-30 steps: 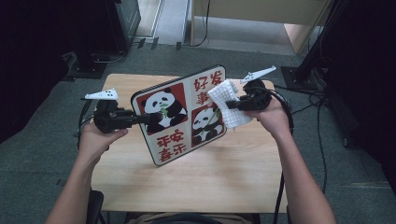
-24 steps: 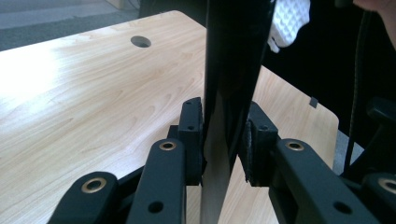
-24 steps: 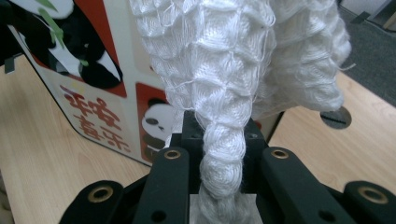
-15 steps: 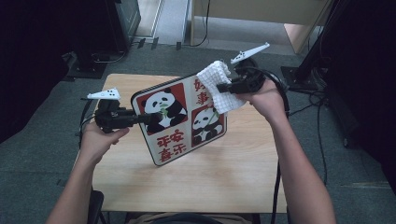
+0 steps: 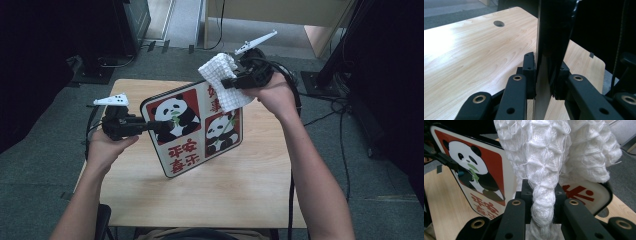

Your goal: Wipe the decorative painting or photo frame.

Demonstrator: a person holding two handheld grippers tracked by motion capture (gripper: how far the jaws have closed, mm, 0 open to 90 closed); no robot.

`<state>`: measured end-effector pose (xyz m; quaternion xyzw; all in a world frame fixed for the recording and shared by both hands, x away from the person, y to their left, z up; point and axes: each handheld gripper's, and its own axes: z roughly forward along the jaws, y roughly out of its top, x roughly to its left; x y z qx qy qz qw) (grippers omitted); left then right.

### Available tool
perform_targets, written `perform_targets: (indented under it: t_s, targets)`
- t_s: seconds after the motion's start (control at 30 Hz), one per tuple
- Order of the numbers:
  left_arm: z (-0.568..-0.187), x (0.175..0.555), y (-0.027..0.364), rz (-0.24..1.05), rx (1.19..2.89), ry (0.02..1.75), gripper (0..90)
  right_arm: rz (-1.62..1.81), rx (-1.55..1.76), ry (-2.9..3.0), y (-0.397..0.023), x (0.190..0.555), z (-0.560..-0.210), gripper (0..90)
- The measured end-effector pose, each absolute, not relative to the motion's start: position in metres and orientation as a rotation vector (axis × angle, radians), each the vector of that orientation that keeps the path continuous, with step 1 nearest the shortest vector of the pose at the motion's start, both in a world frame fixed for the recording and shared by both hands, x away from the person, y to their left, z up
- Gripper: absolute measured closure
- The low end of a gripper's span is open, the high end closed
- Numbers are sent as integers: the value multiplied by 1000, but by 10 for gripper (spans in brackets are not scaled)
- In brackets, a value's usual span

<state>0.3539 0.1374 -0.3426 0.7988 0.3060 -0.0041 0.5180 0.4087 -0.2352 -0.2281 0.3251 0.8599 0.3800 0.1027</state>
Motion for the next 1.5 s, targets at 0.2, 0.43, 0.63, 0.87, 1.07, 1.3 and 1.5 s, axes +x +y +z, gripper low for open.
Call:
perform_targets:
  t_s: [0.2,0.43,0.63,0.87,1.07,1.3,1.5]
  targets:
    - [-344,358,140,-62,1902,722,778,1102,966,2563,-229,413,-237,787]
    - [-345,360,140,-66,1902,719,784,1118,969,2576,-226,416,-252,787]
    - [-345,359,139,-48,1906,711,786,1126,975,2579,-227,416,-260,786]
    - [-345,360,139,-71,1906,712,782,1128,966,2586,-227,416,-267,787]
    - [-344,360,140,-66,1916,706,784,1138,973,2586,-227,416,-272,786]
    - [-344,360,139,-69,1919,700,785,1144,964,2583,-227,415,-277,785]
    - [-344,360,139,-64,1916,702,785,1161,966,2583,-228,414,-283,785]
